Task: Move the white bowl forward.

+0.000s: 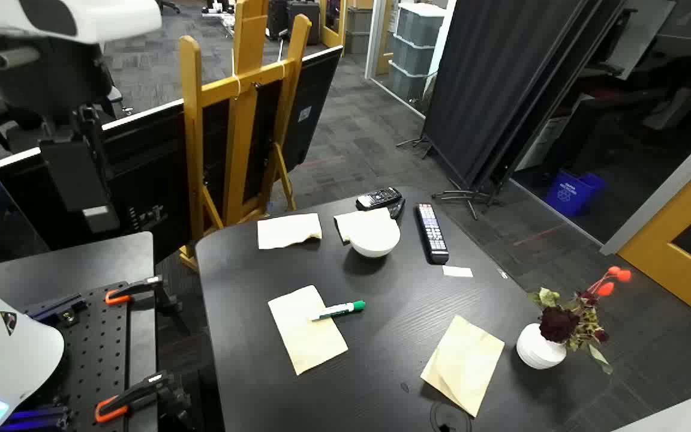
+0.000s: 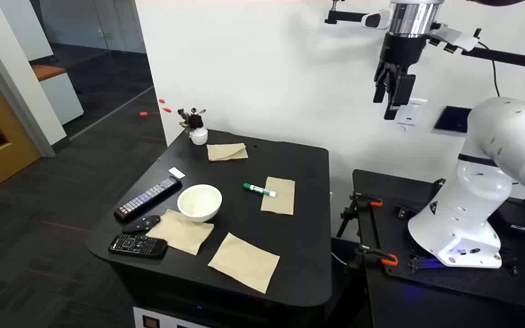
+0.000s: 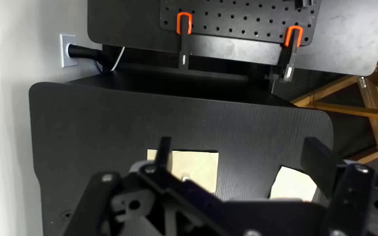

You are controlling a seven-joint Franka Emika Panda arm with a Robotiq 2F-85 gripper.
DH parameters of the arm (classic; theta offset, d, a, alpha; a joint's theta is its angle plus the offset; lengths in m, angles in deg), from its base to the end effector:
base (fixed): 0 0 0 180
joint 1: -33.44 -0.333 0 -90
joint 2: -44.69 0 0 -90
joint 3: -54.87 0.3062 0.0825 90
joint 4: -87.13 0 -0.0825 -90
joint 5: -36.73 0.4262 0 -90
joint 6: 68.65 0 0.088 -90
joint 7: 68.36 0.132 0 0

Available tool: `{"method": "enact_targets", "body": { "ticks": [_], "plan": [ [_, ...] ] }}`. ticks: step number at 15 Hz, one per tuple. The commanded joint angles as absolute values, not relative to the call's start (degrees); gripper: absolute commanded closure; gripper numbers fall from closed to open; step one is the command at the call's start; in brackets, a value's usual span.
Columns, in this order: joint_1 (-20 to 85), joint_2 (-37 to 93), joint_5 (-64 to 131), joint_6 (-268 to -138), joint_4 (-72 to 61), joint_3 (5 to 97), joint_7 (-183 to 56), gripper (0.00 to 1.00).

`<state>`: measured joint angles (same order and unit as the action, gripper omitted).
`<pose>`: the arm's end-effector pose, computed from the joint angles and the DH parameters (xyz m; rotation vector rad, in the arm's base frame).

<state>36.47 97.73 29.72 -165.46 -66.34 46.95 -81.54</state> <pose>0.3125 -0.0706 0.4468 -3.1329 -0.1819 0.1057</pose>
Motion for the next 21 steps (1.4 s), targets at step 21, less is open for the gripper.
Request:
{"method": "enact_targets", "body": {
  "ticks": [21],
  "plan": [
    [32.46,61.25,35.63,-212.29,-58.0,50.7,-74.19,0.0]
  ]
}}
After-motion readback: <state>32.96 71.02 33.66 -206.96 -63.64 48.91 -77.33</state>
